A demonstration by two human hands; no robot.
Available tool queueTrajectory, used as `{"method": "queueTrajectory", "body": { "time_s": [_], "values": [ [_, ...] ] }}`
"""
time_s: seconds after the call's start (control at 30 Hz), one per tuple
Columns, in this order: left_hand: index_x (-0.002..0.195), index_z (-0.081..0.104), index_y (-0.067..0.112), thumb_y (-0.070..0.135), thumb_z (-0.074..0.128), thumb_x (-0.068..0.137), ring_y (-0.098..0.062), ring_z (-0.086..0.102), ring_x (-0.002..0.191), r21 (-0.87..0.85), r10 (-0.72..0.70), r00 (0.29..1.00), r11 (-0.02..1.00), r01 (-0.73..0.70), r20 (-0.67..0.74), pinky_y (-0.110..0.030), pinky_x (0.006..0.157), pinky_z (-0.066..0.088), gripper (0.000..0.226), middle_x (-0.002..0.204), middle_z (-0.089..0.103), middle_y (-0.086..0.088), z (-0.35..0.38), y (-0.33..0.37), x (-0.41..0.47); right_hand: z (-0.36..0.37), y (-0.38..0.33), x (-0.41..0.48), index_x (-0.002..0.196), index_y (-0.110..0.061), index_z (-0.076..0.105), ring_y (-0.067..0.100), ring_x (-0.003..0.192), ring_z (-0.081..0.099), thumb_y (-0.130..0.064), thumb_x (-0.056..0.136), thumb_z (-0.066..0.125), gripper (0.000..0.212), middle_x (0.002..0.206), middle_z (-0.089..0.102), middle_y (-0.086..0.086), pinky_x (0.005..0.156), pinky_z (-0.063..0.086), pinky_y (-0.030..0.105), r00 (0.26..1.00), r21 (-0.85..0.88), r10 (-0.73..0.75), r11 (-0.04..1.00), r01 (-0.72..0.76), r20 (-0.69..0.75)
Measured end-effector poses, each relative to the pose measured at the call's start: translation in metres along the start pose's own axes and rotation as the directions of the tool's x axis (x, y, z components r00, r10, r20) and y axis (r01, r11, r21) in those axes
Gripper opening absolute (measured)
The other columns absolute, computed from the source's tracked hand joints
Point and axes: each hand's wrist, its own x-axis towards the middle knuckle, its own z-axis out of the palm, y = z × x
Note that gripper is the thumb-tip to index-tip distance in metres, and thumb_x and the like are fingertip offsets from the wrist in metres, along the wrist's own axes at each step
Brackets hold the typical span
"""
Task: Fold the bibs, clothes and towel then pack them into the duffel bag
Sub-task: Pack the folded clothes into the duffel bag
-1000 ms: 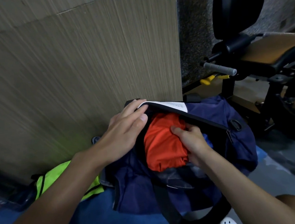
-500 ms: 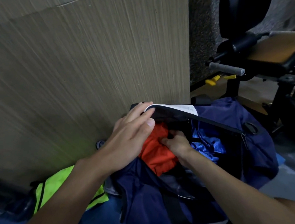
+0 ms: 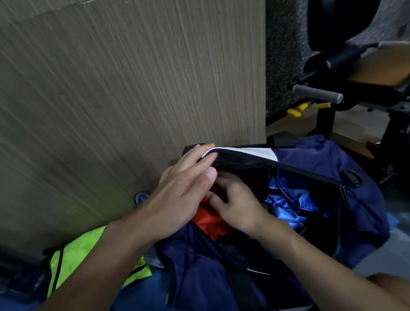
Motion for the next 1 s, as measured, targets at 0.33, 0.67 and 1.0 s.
{"method": "queueTrajectory", "body": {
  "time_s": [0.33,0.67,1.0],
  "values": [
    [0.155,0.030,0.018,0.050,0.062,0.076,-0.004,0.016,0.150,0.066,0.036,0.996,0.997,-0.042,0.081,-0.051,0.119,0.024,0.091,0.160,0.016,0.020,-0.007,0.003,-0.005,0.005,0.008,-0.013,0.155,-0.015,-0.009,0.016,0.147,-0.024,-0.082,0.073,0.000,0.107,0.161,-0.023,0.003,0.119,-0.011,0.049,0.866,-0.546,0.248,0.837,0.034,0.434],
    [0.156,0.025,0.019,0.044,0.057,0.073,-0.002,0.011,0.150,0.137,0.041,0.990,0.989,-0.060,0.135,-0.049,0.120,0.024,0.092,0.161,0.009,0.023,-0.011,0.007,-0.008,-0.006,-0.006,-0.001,0.153,-0.026,0.023,0.019,0.149,0.005,-0.067,0.081,0.017,0.083,0.162,0.015,0.000,0.121,0.006,0.049,0.922,-0.423,-0.069,0.874,0.240,0.381],
    [0.158,0.012,0.028,0.040,0.071,0.071,0.007,-0.001,0.148,0.198,0.004,0.980,0.979,-0.044,0.199,-0.036,0.122,0.015,0.105,0.155,-0.007,0.037,-0.017,0.011,-0.014,0.016,0.005,0.003,0.153,-0.020,-0.020,0.023,0.146,-0.028,-0.070,0.087,0.037,0.101,0.158,-0.031,0.004,0.119,-0.011,0.051,0.846,-0.552,0.191,0.822,0.139,0.497]
  ]
}}
